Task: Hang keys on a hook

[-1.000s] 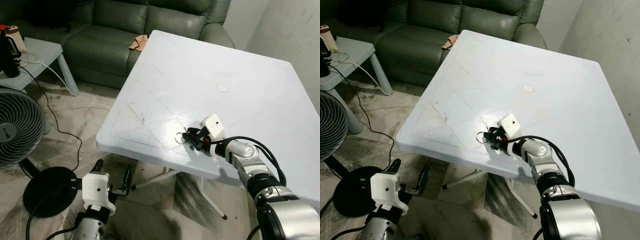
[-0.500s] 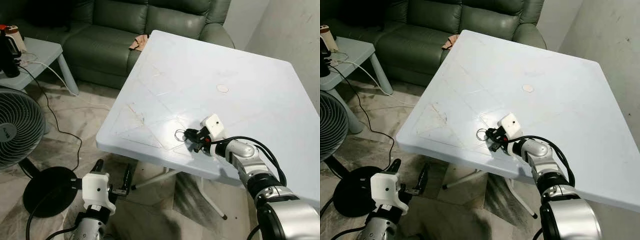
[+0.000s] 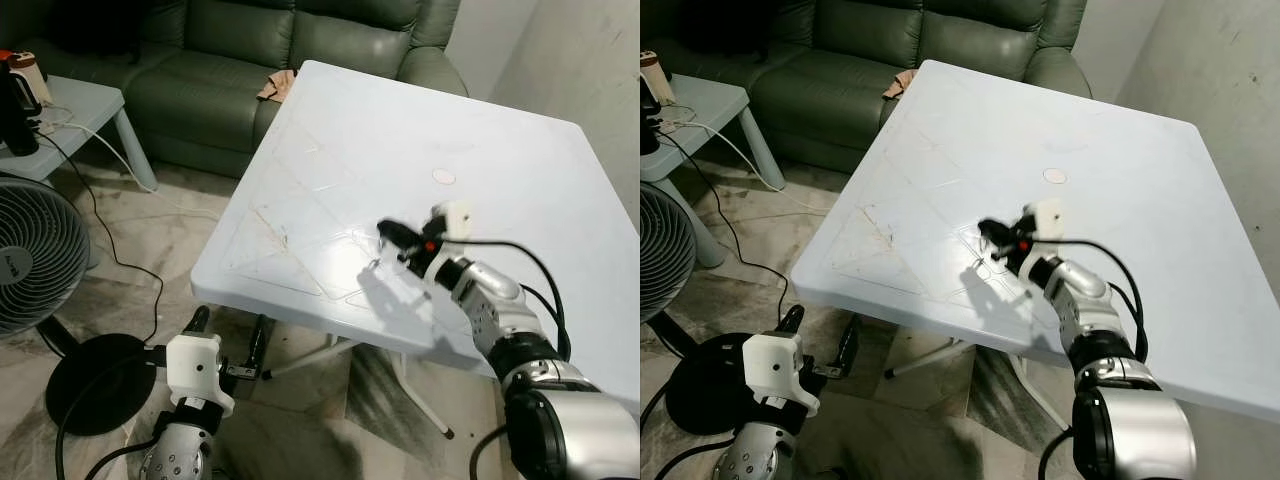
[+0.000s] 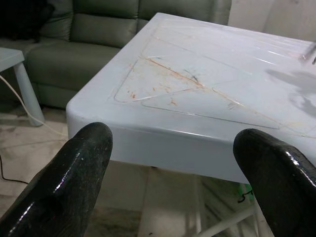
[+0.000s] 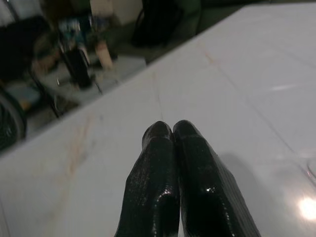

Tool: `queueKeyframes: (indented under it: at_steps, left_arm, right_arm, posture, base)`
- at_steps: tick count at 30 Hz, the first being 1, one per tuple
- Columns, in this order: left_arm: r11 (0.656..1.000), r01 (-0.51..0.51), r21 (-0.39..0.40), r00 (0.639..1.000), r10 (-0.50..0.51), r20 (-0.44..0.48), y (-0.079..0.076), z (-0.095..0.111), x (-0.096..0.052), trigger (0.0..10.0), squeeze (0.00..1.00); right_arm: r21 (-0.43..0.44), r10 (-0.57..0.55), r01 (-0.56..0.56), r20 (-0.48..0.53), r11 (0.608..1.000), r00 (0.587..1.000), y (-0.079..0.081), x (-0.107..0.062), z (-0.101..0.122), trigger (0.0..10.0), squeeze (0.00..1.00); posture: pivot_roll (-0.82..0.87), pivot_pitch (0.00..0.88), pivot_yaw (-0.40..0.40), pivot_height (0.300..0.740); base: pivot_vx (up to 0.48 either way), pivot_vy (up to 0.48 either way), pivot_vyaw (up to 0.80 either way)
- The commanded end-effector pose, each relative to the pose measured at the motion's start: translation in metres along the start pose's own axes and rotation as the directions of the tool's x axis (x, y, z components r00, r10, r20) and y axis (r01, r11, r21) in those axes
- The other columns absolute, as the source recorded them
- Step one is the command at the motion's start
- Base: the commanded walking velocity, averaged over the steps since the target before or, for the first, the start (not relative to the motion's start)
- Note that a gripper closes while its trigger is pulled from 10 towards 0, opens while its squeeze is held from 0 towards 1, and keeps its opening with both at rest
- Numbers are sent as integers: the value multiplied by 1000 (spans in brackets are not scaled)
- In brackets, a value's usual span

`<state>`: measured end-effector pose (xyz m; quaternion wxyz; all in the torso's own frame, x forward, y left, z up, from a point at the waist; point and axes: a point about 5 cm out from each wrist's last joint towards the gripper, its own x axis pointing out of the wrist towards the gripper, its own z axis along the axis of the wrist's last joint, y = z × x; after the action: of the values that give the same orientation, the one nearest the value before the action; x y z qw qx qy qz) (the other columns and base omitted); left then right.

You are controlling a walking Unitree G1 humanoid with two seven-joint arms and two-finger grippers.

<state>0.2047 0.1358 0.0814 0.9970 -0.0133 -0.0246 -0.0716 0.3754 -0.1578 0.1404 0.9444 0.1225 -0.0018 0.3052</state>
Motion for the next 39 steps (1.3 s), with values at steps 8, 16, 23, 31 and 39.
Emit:
queueKeyframes:
  at_steps: [8,16,23,31,39]
  left_arm:
    - [993,-97,-74,993,101,54,27,17,26,10000,0]
    - [991,-111,-72,988,118,101,37,33,35,10000,0]
    - [986,-151,-66,983,157,97,44,35,42,10000,0]
    - [980,-178,-86,979,185,85,54,34,46,10000,0]
    - [967,-233,-100,970,239,45,62,26,48,10000,0]
  right_arm:
    - [-78,-61,86,281,993,958,16,3,34,0,0]
    - [-190,-76,137,298,972,952,33,-17,26,10000,0]
    - [-173,-212,258,248,950,945,36,-39,1,10000,0]
    - [-176,-318,353,198,919,927,37,-48,-14,10000,0]
    - [-191,-385,404,130,895,914,34,-53,-29,10000,0]
  posture:
    - [17,48,-112,740]
    - [8,17,-95,740]
    - [-1,0,-87,740]
    - [-13,0,-73,740]
    - [-14,0,-68,740]
  base:
    - [0,0,0]
    - [0,0,0]
    - [0,0,0]
    - [0,0,0]
    - [0,0,0]
